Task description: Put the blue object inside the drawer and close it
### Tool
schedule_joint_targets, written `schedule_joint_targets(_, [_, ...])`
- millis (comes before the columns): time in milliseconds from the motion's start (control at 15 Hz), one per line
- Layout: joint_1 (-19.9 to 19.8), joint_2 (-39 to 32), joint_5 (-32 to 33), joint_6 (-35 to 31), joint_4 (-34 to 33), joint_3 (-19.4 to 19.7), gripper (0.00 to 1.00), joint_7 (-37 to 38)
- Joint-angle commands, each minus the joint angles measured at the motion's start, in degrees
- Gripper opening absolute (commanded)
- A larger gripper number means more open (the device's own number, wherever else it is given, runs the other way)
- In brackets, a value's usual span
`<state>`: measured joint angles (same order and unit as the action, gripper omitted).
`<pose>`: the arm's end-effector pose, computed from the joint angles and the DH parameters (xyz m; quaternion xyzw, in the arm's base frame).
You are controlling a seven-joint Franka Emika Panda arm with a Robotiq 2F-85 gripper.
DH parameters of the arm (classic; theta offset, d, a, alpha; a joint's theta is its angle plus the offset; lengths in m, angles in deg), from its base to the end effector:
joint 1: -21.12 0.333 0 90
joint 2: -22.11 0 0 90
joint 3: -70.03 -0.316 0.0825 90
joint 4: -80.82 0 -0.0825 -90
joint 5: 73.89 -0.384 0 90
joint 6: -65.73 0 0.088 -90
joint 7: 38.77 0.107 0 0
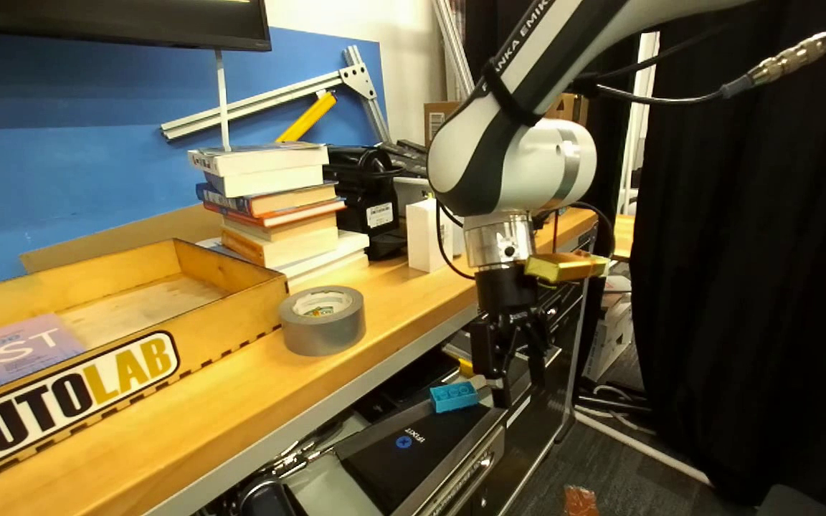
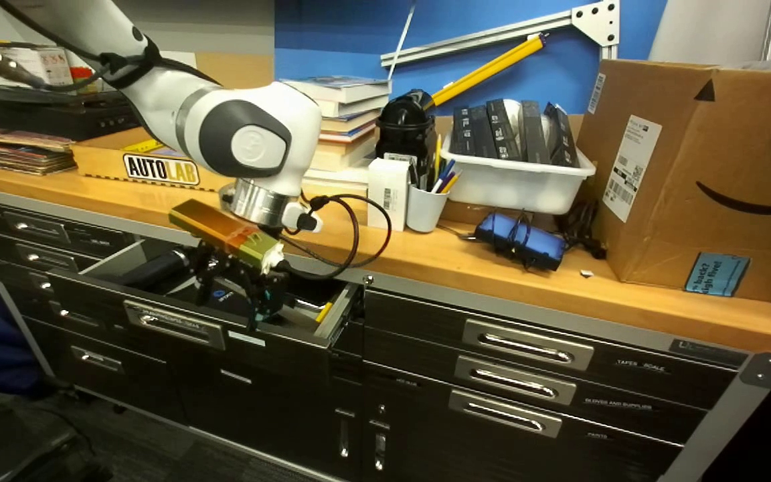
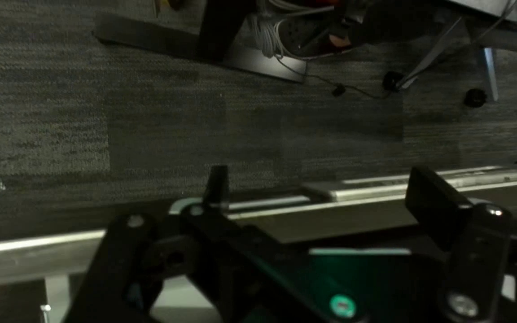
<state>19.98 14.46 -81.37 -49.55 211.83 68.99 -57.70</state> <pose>0.4781 0.0069 0.2686 -0.9703 -0.1213 0.1906 0.0860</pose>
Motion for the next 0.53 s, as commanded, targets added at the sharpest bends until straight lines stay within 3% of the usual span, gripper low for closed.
schedule_joint_targets(0, [-2.04, -0.27, 2.31, 1.52, 2.82, 1.89, 1.00, -2.42])
schedule_joint_targets(333, [-3.28, -4.90, 3.90, -0.93, 1.71, 2.89, 1.00, 0.03])
schedule_joint_targets(467, [-2.90, -6.12, 3.47, -4.84, 0.99, 2.53, 1.00, 2.78])
